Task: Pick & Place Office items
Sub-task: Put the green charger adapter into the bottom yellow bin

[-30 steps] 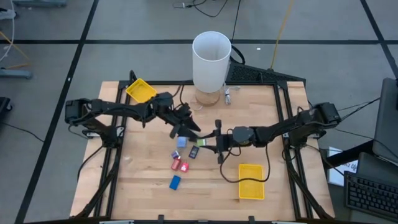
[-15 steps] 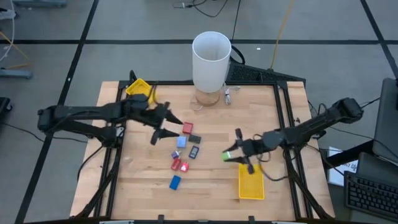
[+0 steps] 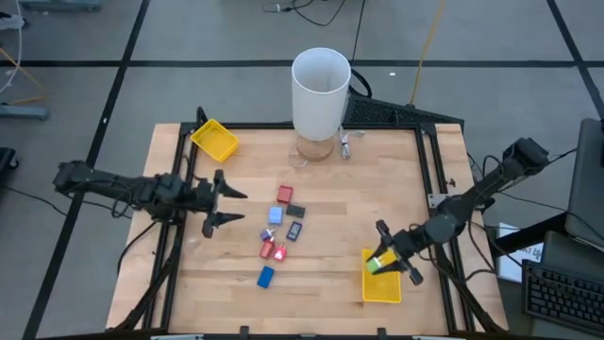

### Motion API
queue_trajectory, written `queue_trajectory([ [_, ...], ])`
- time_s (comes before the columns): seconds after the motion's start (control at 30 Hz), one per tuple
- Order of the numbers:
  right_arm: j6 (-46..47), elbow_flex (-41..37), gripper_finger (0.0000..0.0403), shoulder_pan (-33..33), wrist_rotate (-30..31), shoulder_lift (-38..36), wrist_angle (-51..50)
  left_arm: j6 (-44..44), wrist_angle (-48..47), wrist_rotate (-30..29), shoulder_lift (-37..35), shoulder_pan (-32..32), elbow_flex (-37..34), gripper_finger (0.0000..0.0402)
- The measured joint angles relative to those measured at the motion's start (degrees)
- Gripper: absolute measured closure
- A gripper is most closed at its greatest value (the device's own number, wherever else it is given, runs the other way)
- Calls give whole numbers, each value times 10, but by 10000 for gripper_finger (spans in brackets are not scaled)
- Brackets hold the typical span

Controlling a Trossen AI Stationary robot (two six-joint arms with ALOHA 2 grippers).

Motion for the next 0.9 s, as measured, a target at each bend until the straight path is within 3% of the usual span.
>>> queue_trajectory([
  [0.3, 166, 59, 278, 80, 105, 44, -272, -13, 22, -100, -84, -15, -74, 133],
  [0.57, 261, 56, 274, 80, 102, 84, -325, -22, 23, -105, -84, -15, -76, 133],
  [0.9, 337, 35, 230, 80, 69, 84, -333, -21, 23, -105, -83, -15, -76, 133],
])
